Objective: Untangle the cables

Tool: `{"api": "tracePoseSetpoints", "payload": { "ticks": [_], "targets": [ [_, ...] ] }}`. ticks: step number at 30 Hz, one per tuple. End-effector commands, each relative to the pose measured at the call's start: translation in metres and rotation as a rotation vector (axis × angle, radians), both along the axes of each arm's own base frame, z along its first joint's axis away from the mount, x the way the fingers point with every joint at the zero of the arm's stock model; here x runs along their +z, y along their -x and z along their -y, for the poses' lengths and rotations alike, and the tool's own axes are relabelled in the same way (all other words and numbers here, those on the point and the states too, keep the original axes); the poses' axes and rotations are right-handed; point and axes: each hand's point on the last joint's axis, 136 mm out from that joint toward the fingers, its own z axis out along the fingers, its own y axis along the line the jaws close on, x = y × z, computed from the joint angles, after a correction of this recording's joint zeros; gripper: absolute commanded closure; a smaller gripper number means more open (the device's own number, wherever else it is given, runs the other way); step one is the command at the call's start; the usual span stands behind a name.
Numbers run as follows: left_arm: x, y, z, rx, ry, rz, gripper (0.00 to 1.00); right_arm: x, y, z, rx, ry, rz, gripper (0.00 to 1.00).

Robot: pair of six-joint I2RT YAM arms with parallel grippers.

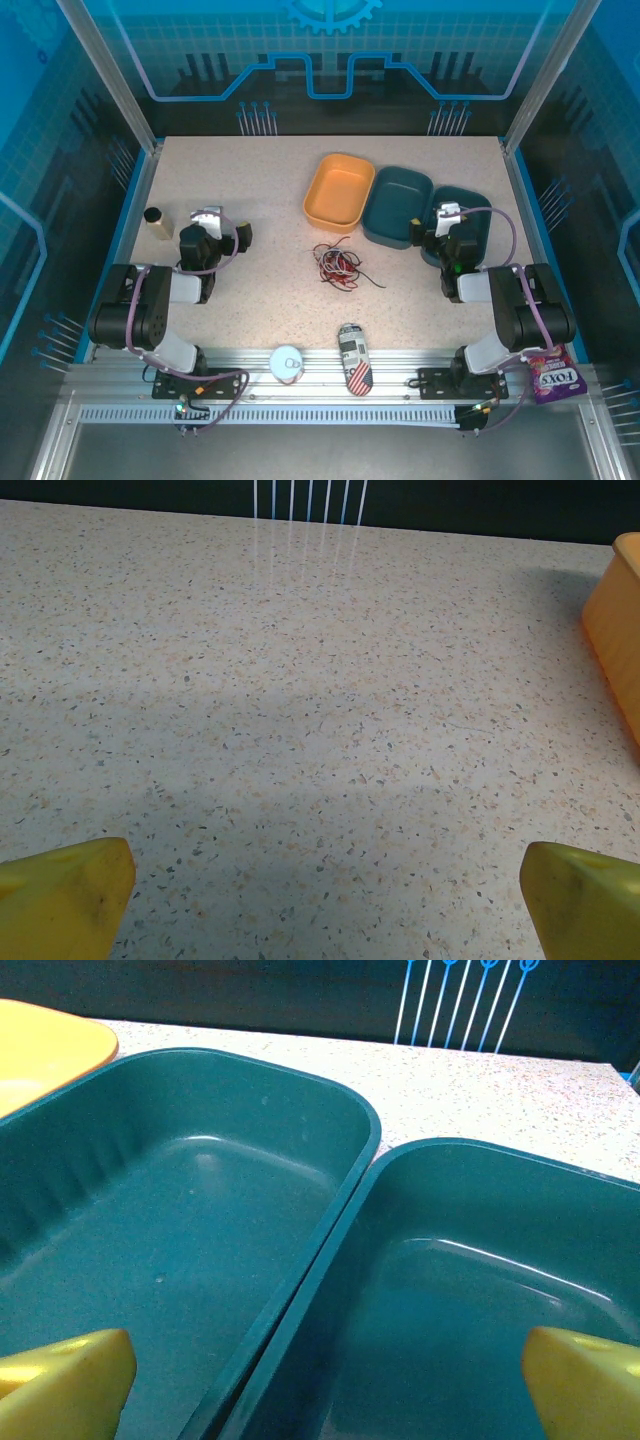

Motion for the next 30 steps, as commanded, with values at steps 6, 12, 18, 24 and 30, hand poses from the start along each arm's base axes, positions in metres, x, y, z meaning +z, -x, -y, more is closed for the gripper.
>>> {"api": "tracePoseSetpoints", "payload": {
  "ticks": [6,12,18,24,30],
  "targets": [
    [0.008,-0.005,0.000,0.005,-0.001,0.020,0.01,0.001,0.001,-0.003,0.007,-0.009,0.006,0.00],
    [0.007,-0.005,0.000,0.005,-0.001,0.020,0.01,0.001,0.001,-0.003,0.006,-0.008,0.007,0.00],
    [0.007,-0.005,0.000,0.005,0.001,0.019,0.01,0.001,0.001,-0.002,0.004,-0.007,0.006,0.00],
    [0.008,-0.005,0.000,0.003,0.000,0.023,0.01,0.002,0.001,-0.004,0.010,-0.007,0.011,0.00],
    [0.029,0.006,-0.005,0.034,-0.001,0.068,0.01,0.019,0.003,0.002,-0.022,-0.005,0.001,0.00]
  ]
}}
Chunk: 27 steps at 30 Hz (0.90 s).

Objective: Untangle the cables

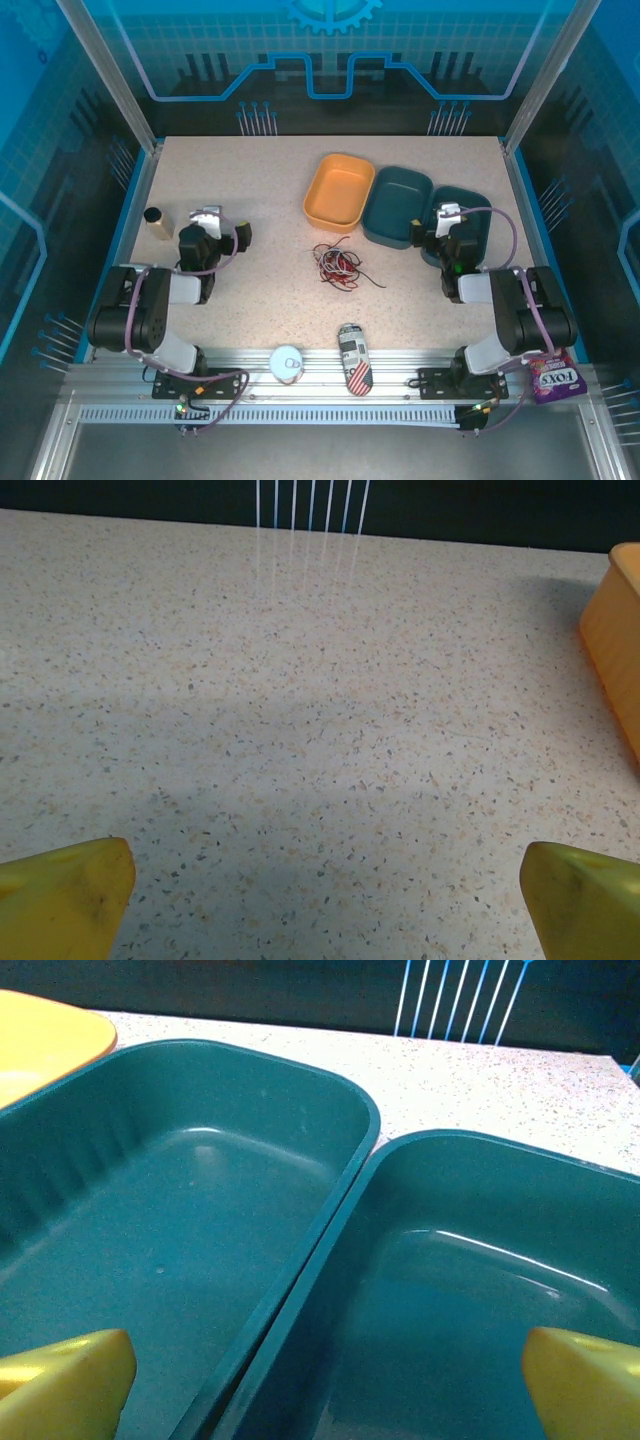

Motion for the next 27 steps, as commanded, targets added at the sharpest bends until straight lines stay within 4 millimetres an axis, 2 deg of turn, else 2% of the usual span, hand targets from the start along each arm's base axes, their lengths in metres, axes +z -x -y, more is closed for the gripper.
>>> {"api": "tracePoseSetpoints", "payload": {
  "ticks": [1,6,11,12,17,19,21,26,27],
  "targets": [
    [0.026,0.006,-0.003,0.026,0.001,0.055,0.01,0.021,-0.001,0.003,-0.030,-0.005,0.014,0.00],
    [0.058,0.020,-0.005,0.059,0.072,0.042,0.01,0.054,0.008,0.011,-0.095,-0.023,0.001,0.00],
    [0.085,0.036,0.006,0.049,0.226,-0.001,0.01,0.083,0.024,0.014,-0.180,-0.062,-0.022,0.00],
    [0.090,0.039,0.009,0.040,0.257,-0.008,0.01,0.083,0.029,0.012,-0.190,-0.068,-0.056,0.00],
    [0.099,0.058,0.028,0.002,0.399,-0.077,0.01,0.089,0.052,-0.019,-0.171,-0.059,-0.190,0.00],
    [0.102,0.067,0.044,-0.050,0.419,-0.088,0.01,0.088,0.063,-0.036,-0.153,-0.044,-0.243,0.00],
    [0.108,0.079,0.069,-0.154,0.432,-0.075,0.01,0.087,0.074,-0.054,-0.139,-0.043,-0.296,0.00],
    [0.112,0.098,0.105,-0.254,0.518,-0.089,0.01,0.078,0.095,-0.102,-0.071,-0.082,-0.391,0.00],
    [0.111,0.101,0.110,-0.261,0.543,-0.098,0.01,0.087,0.095,-0.115,-0.051,-0.103,-0.384,0.00]
  ]
}}
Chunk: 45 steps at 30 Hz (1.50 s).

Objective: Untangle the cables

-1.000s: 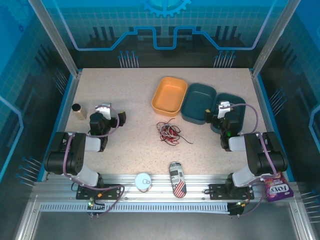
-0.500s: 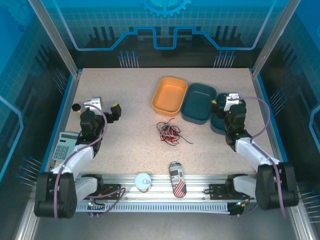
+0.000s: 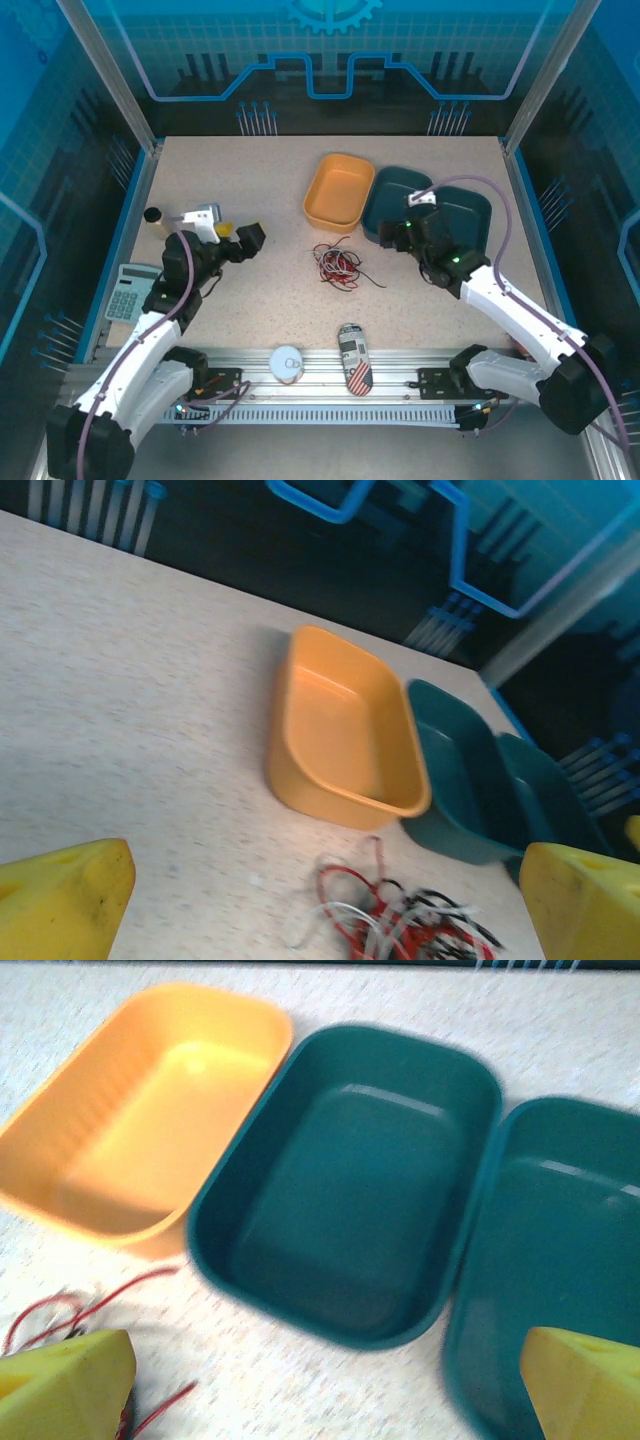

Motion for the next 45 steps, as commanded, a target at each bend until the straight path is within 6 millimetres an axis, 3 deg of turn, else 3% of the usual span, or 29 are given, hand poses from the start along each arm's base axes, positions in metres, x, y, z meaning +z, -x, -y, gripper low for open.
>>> {"api": "tracePoseSetpoints", "payload": {
  "ticks": [1,8,15,20,24,32,45],
  "targets": [
    [-0.018,0.015,0.019,-0.051,0.103,-0.089,0.01,-0.009,0.019,-0.016,-0.040,-0.017,-0.104,0.00],
    [-0.044,0.023,0.029,-0.004,0.224,-0.142,0.01,-0.017,0.024,-0.071,0.023,-0.008,-0.252,0.00],
    [-0.051,0.012,0.034,-0.003,0.200,-0.185,0.01,-0.019,0.024,-0.107,0.071,-0.029,-0.350,0.08],
    [-0.071,0.002,0.035,0.048,0.231,-0.297,0.01,-0.025,0.023,-0.113,0.070,-0.021,-0.382,0.18],
    [-0.080,-0.003,0.046,0.017,0.270,-0.348,0.01,-0.036,0.020,-0.127,0.112,-0.008,-0.423,0.28],
    [-0.085,-0.006,0.056,-0.030,0.229,-0.380,0.01,-0.056,0.010,-0.153,0.243,0.039,-0.534,0.43],
    [-0.088,-0.003,0.059,-0.051,0.205,-0.389,0.01,-0.073,0.011,-0.151,0.378,0.082,-0.621,0.48]
  ]
}}
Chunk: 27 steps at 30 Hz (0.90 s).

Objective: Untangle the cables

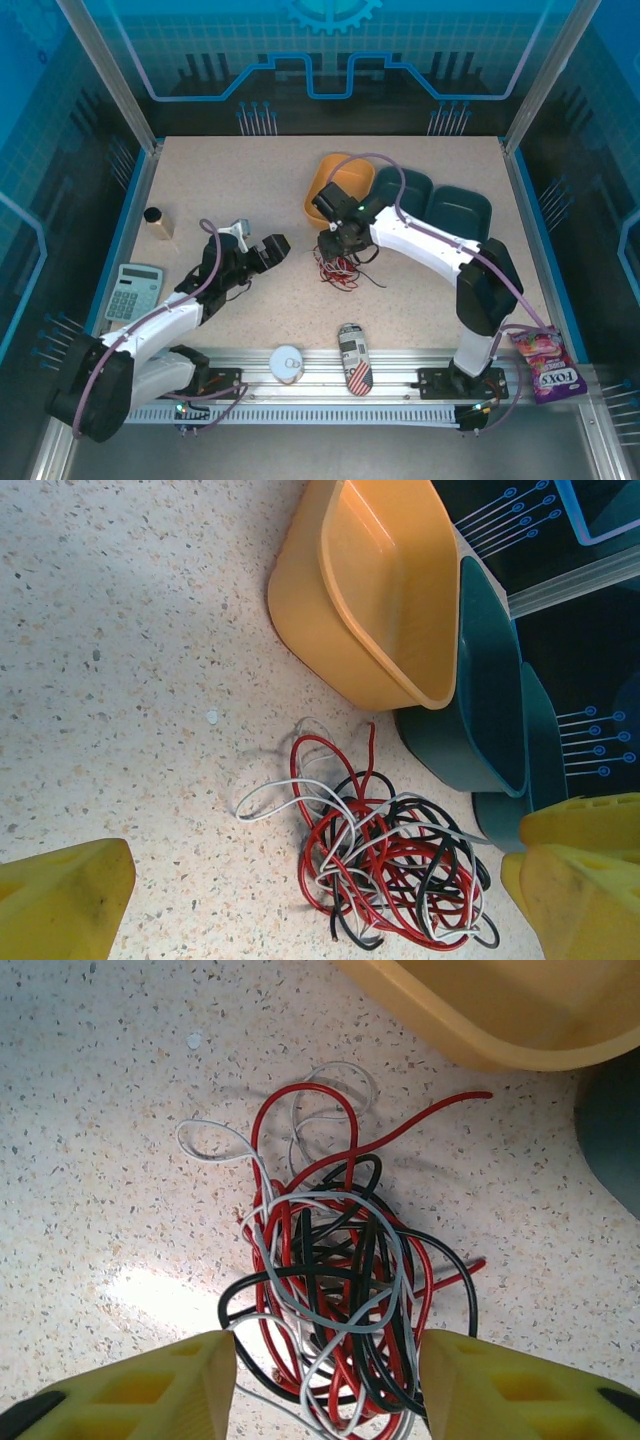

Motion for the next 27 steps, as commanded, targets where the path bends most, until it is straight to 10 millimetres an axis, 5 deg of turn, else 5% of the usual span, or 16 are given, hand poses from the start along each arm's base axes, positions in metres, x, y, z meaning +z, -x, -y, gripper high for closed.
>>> {"api": "tracePoseSetpoints", "payload": {
  "ticks": [1,12,27],
  "targets": [
    [0.008,-0.001,0.008,-0.045,-0.012,0.021,0.01,-0.008,0.001,0.002,0.048,0.002,-0.049,0.49],
    [0.008,0.000,0.007,-0.046,-0.014,0.018,0.01,-0.019,-0.007,-0.006,0.116,0.007,-0.046,0.51],
    [0.016,0.006,0.017,-0.125,-0.031,0.038,0.01,0.014,-0.005,-0.022,0.148,-0.071,0.015,0.98]
  ]
}}
